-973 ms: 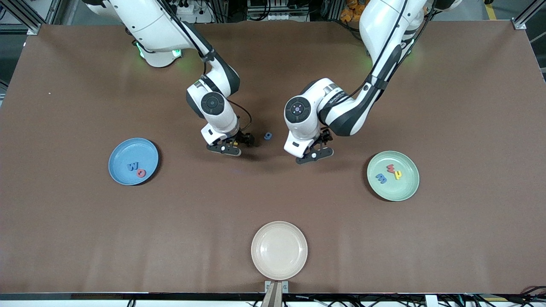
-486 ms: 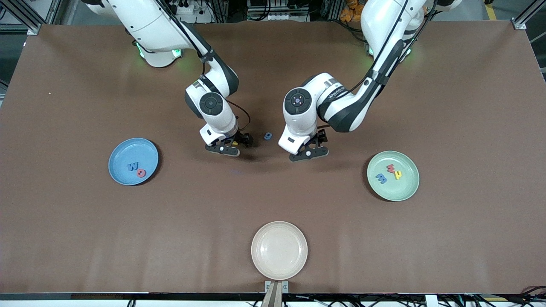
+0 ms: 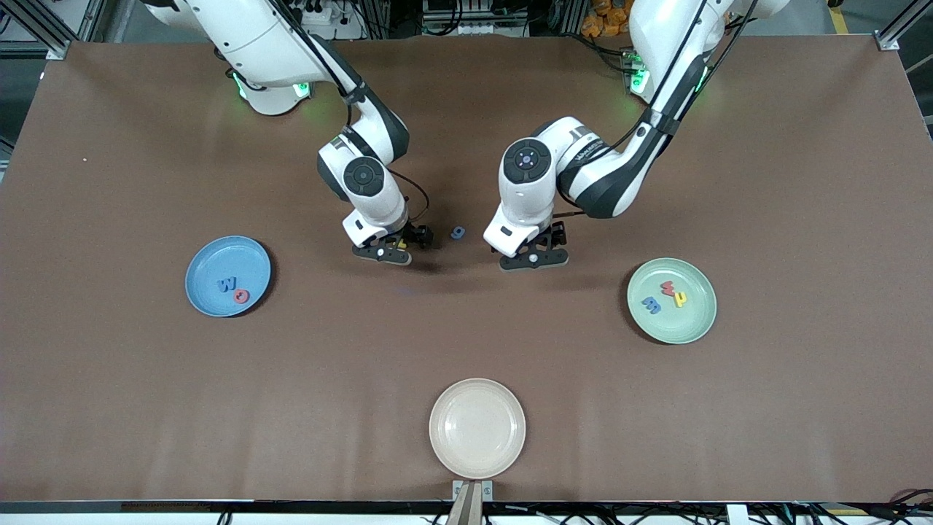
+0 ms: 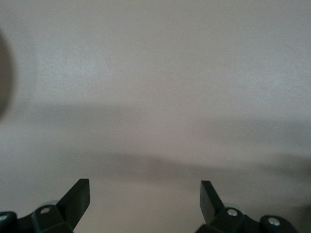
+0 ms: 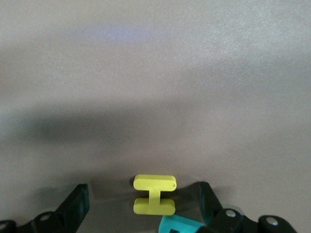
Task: Sort uppercase to blue plate, lowercase to green plate
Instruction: 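Place the H on the blue plate while the left gripper reaches the blue 6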
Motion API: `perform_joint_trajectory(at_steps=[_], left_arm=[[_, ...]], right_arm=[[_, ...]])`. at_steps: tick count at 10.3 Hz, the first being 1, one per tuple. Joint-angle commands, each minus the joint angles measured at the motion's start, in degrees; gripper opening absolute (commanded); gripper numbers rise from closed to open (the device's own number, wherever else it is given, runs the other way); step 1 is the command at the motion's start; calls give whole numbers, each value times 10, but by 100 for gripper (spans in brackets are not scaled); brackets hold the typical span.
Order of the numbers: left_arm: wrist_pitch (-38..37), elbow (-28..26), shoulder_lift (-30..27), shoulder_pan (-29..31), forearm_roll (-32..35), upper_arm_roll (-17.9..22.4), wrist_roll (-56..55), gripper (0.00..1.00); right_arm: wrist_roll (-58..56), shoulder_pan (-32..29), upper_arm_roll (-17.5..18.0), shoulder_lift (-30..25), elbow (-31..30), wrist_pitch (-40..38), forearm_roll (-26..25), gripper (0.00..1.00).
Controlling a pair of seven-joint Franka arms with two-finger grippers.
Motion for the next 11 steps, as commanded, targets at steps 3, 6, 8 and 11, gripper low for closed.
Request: perform_joint_trajectory(at_steps=[3,6,8,11], left_arm=[[73,-83,-54,18,18,-6,27,100],[83,-81,-54,21,10,-6,27,100],[85,-78,-48,22,11,-7,28,100],[93,-57,-21,7,10,-7,9,100]], right_arm=[[1,-2,1,-18,-11,-7,-7,51],[0,-2,-2,-25,-11,-7,-7,0],[-1,-9,-3,-29,-11,-7,-18,0],[-111,-77,-5,-92,-12,-95,-18,0]])
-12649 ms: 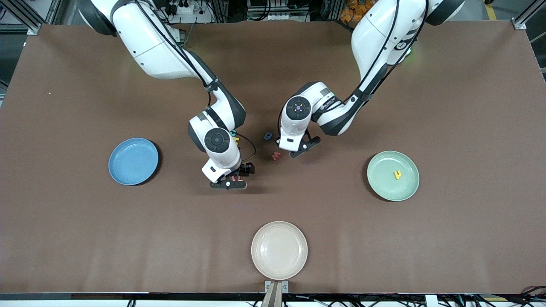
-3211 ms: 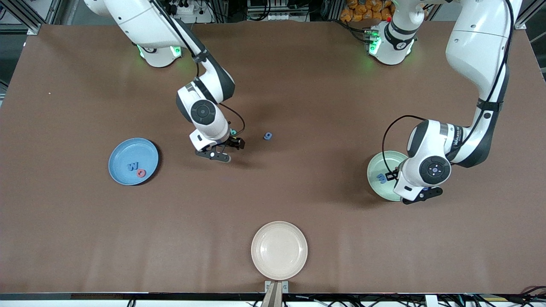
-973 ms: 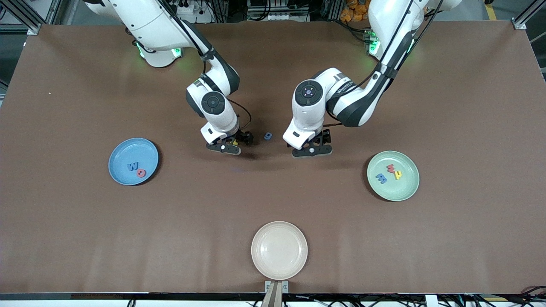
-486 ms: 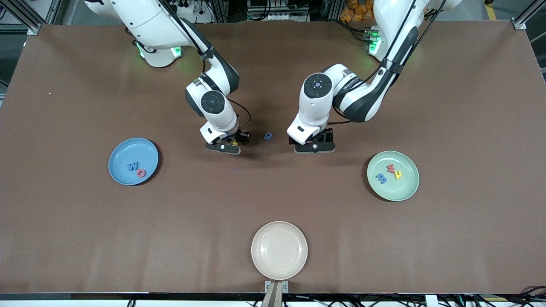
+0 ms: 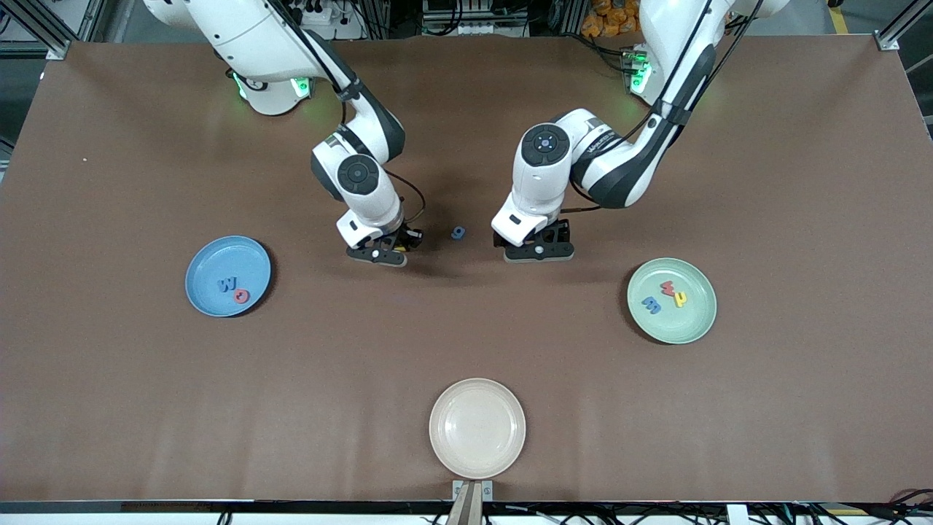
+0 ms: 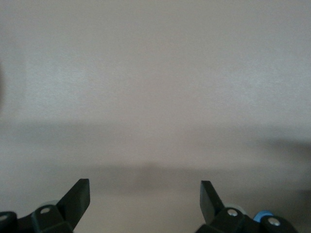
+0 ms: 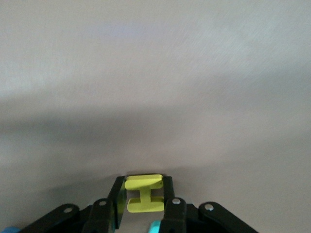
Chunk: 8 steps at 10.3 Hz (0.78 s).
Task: Sort uppercase to blue plate, lowercase to green plate
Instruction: 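Place the H on the blue plate while the left gripper reaches the blue 6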
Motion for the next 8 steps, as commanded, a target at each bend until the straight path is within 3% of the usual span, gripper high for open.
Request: perform_joint_trajectory(at_steps=[1,4,8], left_arm=[[9,16,16,-9,9,-3,-22,100],[32,39,49,-54,14,-3,-30,100],[72,73,103,-80,18,-4,64,100]], right_arm=[[-149,-95,5,-88,-15,-107,-6,0],[-388,-233,2,-114,-15,-162,-7,0],[-520,-279,-42,-102,-8,-149,-31,0]])
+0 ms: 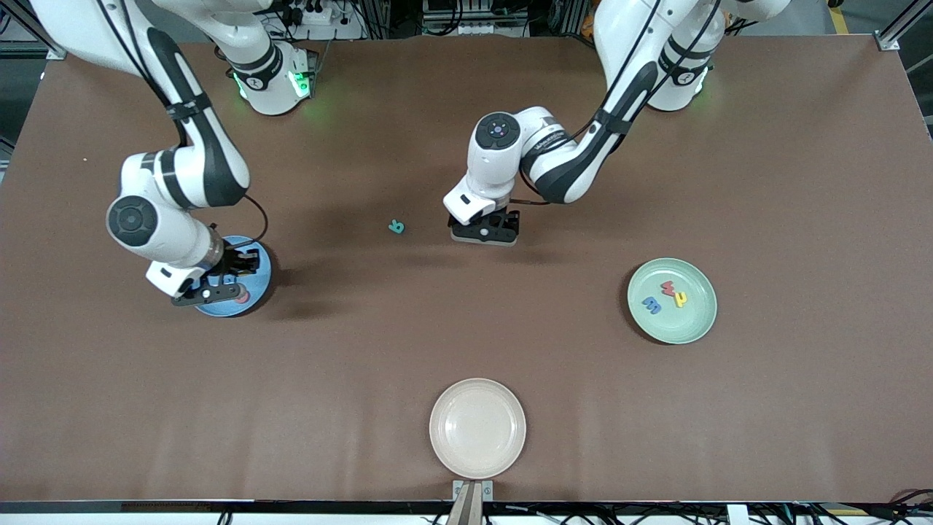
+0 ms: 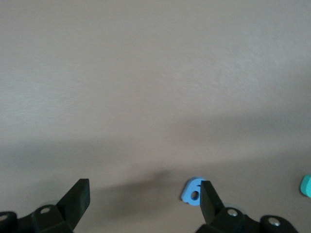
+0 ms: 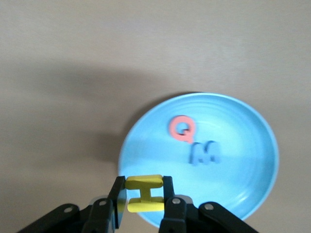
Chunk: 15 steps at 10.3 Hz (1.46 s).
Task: Sort uppercase to blue plate, lowercase to green plate
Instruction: 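Place the H on the blue plate while the left gripper reaches the blue 6, then grasp the blue 6 with the left gripper while the right gripper returns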
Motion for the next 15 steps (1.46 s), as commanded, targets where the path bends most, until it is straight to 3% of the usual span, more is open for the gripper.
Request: perform_joint_trajectory(at_steps=[1,2,3,15], left_arm=[[3,27,23,-2,17,0,55,100],[3,28,29,-9,17,0,63,100],[3,30,35,-16,17,0,67,100],[3,73,91,-47,17,1,102,100]], right_arm=[[-17,-2,-5,1,-4,7,-13,0],[-16,-2,-5,2,-4,8,-12,43],[-17,-3,-6,2,-4,11,-12,99],[64,50,-4,6,-9,10,-5,100]])
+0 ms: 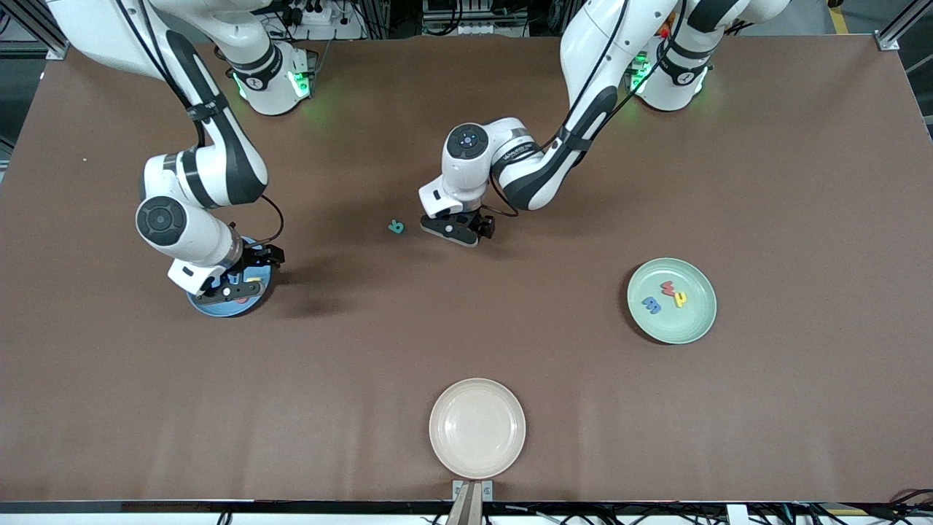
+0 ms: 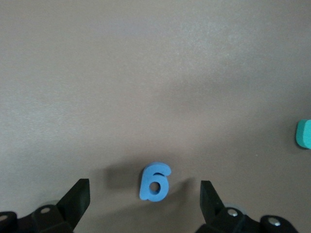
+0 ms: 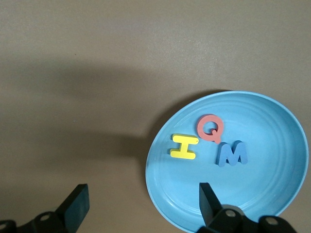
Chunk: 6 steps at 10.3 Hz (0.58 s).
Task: Sort uppercase to blue plate, lowercase to green plate
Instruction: 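Grasp the blue 6 with the left gripper while the right gripper returns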
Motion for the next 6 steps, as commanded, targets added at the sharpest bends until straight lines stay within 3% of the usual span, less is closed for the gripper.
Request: perform_joint_trajectory(at_steps=[1,3,6], left_arm=[[2,15,14,-4,17,3,5,98],[2,15,16,-4,17,3,5,90],[0,15,17,-5,17,3,4,67]], right_arm=[[10,-3,2,1,-2,5,-1,100],[11,-3,2,3,-2,5,-1,100],[11,-3,2,3,-2,5,-1,100]])
